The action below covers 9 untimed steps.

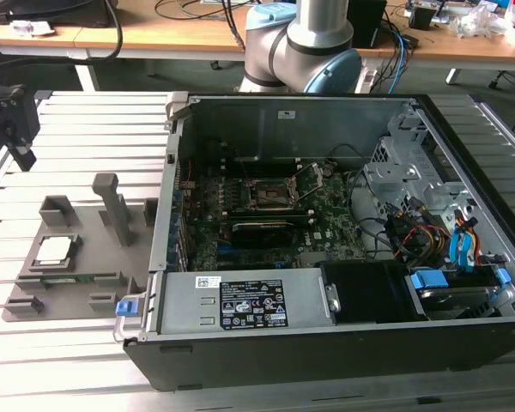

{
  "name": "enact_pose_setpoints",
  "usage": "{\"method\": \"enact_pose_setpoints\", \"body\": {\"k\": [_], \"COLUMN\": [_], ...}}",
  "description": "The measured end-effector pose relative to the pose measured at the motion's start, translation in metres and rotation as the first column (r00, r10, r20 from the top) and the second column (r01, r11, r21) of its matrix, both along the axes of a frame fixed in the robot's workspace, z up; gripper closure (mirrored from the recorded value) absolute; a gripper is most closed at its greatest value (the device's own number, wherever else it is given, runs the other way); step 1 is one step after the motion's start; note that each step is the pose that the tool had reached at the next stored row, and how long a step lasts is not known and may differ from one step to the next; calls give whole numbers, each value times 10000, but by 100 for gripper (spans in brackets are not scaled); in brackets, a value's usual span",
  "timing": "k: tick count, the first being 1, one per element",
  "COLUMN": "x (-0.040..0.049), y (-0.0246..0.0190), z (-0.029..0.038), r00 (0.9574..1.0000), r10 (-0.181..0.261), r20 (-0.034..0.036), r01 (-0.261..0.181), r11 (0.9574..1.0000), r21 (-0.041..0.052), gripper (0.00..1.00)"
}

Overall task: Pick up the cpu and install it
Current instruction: 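Pick up the cpu and move it towards the insertion slot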

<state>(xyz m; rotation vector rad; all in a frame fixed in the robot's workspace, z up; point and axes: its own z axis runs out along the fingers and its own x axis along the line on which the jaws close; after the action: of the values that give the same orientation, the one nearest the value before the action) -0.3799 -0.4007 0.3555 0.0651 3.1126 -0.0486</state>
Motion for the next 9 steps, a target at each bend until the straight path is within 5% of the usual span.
{"method": "enact_pose_setpoints", "body": {"k": [9], "x": [0], "y": [0], "z": [-113], "r00": [10000], "r10": [0], "r20": [0], "r01": [0], "r11": [10000], "r21": [0], "gripper": [40]}}
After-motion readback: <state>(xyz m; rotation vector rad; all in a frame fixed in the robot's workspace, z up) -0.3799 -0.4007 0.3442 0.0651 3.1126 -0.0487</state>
